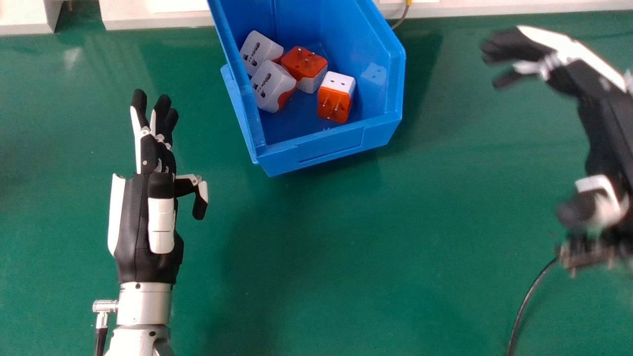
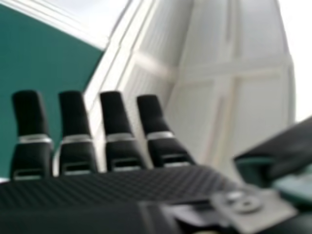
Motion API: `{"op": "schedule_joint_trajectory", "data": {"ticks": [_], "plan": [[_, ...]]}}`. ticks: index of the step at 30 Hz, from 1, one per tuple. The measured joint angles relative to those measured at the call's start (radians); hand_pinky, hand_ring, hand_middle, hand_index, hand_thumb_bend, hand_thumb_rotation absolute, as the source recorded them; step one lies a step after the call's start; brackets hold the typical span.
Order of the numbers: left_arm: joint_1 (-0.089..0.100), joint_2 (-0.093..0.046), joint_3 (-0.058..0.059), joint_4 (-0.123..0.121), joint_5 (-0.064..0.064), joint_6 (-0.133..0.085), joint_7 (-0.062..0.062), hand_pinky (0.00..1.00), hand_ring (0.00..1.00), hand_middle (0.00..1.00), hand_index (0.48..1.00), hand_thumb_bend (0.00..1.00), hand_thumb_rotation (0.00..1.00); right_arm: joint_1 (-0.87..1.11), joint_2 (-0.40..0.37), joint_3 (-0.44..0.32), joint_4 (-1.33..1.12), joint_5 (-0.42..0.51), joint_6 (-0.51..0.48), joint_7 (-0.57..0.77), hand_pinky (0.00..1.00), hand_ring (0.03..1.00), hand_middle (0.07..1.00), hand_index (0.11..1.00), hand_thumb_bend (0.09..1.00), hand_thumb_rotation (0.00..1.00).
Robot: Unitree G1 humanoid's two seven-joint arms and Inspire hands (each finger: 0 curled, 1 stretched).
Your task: Pick all objects and put in blue box
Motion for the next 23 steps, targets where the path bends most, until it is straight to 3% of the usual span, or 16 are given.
{"op": "schedule_joint_trajectory", "data": {"ticks": [2,4,7,12,16,23], "plan": [[0.009,0.000,0.000,-0.009,-0.008,0.001,-0.016,0.00,1.00,1.00,0.958,1.00,1.00,0.068,0.069,0.022,0.020,0.065,0.009,0.040,0.73,0.861,0.884,0.894,0.944,0.98],[0.018,-0.001,-0.001,-0.021,-0.016,0.006,-0.023,0.00,1.00,1.00,0.961,1.00,1.00,0.117,0.117,0.036,0.025,0.098,0.026,0.083,0.76,0.883,0.901,0.914,0.949,0.98],[0.031,-0.004,-0.006,-0.049,-0.033,0.018,-0.044,0.00,1.00,1.00,0.967,1.00,1.00,0.153,0.165,0.040,0.028,0.155,0.050,0.151,0.80,0.920,0.934,0.945,0.954,0.99],[0.060,-0.007,-0.017,-0.081,-0.048,0.038,-0.078,0.00,1.00,1.00,0.978,1.00,0.99,0.163,0.233,0.018,0.142,0.160,0.119,0.237,0.90,0.968,0.973,0.978,0.955,1.00],[0.071,-0.015,-0.018,-0.095,-0.057,0.046,-0.084,0.00,1.00,1.00,0.982,1.00,0.98,0.165,0.255,-0.006,0.144,0.163,0.167,0.304,0.96,0.987,0.989,0.991,0.981,1.00],[0.071,-0.024,-0.016,-0.100,-0.058,0.053,-0.089,0.00,1.00,1.00,0.983,1.00,0.97,0.135,0.292,-0.056,0.140,0.160,0.158,0.380,0.99,0.998,0.998,0.999,0.930,1.00]]}}
